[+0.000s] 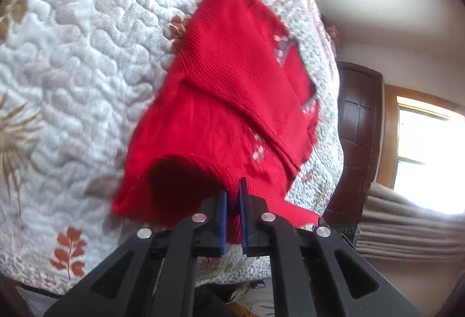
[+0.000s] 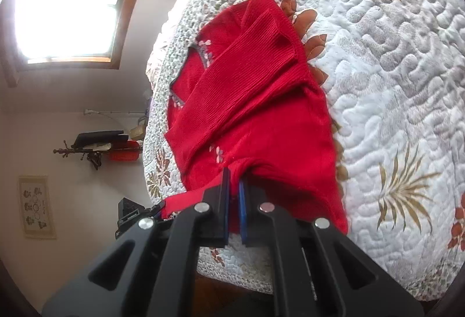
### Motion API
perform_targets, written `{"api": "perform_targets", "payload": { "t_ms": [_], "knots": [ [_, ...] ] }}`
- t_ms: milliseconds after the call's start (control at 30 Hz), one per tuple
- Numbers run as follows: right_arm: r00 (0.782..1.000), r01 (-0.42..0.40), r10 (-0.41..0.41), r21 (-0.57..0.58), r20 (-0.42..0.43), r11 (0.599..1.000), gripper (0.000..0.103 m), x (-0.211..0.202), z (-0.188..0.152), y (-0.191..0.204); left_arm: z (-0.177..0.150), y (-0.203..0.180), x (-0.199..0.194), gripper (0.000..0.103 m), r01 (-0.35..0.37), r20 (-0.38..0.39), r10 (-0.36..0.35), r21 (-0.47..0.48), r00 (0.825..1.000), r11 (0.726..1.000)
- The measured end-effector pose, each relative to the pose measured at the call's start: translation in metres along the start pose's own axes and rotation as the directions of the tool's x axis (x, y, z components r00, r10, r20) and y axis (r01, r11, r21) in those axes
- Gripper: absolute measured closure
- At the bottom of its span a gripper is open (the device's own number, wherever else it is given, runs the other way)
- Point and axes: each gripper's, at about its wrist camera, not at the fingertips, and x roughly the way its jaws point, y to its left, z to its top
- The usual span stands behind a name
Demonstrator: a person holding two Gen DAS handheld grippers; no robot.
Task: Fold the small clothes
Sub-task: 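Fold the hem up over the sweater body with the left gripper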
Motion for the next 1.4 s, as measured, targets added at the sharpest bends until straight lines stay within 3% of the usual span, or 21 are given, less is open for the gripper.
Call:
{"api": "perform_targets", "payload": {
  "t_ms": [167, 300, 367, 433, 500, 567, 700, 800, 867, 1067, 1167, 1200, 1267, 1333, 1400],
  "knots": [
    [0.995, 0.085, -0.085, -0.009, -0.061, 0.996, 0.099, 0.050, 0.043, -0.014, 0.034, 0.026, 0.040, 0.095, -0.031, -0.013, 0.030, -0.080, 0.999, 0.996],
    [0.988, 0.105, -0.107, -0.024, -0.113, 0.994, 0.083, 0.069, 0.060, -0.017, 0.041, 0.034, 0.046, 0.076, -0.032, 0.001, 0.032, -0.120, 0.999, 0.992],
    [0.991, 0.082, -0.086, -0.048, -0.099, 0.995, 0.069, 0.056, 0.062, -0.008, 0.039, 0.024, 0.035, 0.061, -0.058, 0.021, 0.060, -0.080, 0.998, 0.995],
    [0.994, 0.071, -0.078, -0.098, -0.075, 0.993, 0.068, 0.038, 0.064, 0.005, 0.035, 0.006, 0.019, 0.046, -0.120, 0.055, 0.119, 0.006, 0.991, 0.993],
    [0.992, 0.107, -0.117, -0.168, -0.048, 0.980, 0.068, 0.023, 0.063, 0.017, 0.033, -0.013, 0.007, 0.043, -0.187, 0.086, 0.178, 0.107, 0.980, 0.977],
    [0.978, 0.195, -0.208, -0.275, -0.019, 0.941, 0.068, 0.019, 0.060, 0.028, 0.031, -0.033, 0.007, 0.041, -0.278, 0.112, 0.258, 0.233, 0.960, 0.932],
    [0.935, 0.312, -0.356, -0.454, -0.012, 0.834, 0.068, 0.051, 0.048, 0.034, 0.032, -0.061, 0.030, 0.040, -0.399, 0.149, 0.374, 0.467, 0.915, 0.789],
    [0.911, 0.348, -0.412, -0.521, -0.007, 0.779, 0.068, 0.077, 0.042, 0.029, 0.033, -0.064, 0.056, 0.040, -0.462, 0.167, 0.452, 0.558, 0.876, 0.690],
    [0.906, 0.357, -0.423, -0.536, -0.001, 0.765, 0.068, 0.087, 0.042, 0.025, 0.038, -0.066, 0.067, 0.040, -0.482, 0.180, 0.474, 0.577, 0.862, 0.659],
    [0.900, 0.358, -0.436, -0.549, -0.014, 0.755, 0.068, 0.098, 0.044, 0.019, 0.050, -0.066, 0.084, 0.041, -0.485, 0.200, 0.466, 0.596, 0.862, 0.640],
    [0.906, 0.349, -0.424, -0.544, -0.014, 0.763, 0.068, 0.100, 0.045, 0.022, 0.045, -0.068, 0.088, 0.053, -0.508, 0.239, 0.470, 0.611, 0.850, 0.607],
    [0.907, 0.349, -0.422, -0.543, -0.012, 0.764, 0.068, 0.100, 0.044, 0.024, 0.044, -0.068, 0.088, 0.060, -0.522, 0.255, 0.477, 0.615, 0.841, 0.591],
    [0.908, 0.349, -0.418, -0.539, -0.008, 0.767, 0.068, 0.100, 0.042, 0.026, 0.041, -0.071, 0.087, 0.063, -0.540, 0.286, 0.480, 0.628, 0.830, 0.560],
    [0.911, 0.344, -0.413, -0.536, -0.009, 0.771, 0.068, 0.104, 0.041, 0.029, 0.038, -0.075, 0.083, 0.063, -0.563, 0.329, 0.480, 0.655, 0.813, 0.504],
    [0.911, 0.343, -0.412, -0.539, -0.009, 0.769, 0.068, 0.108, 0.040, 0.033, 0.034, -0.080, 0.088, 0.062, -0.564, 0.345, 0.478, 0.690, 0.808, 0.454]
  ]
}}
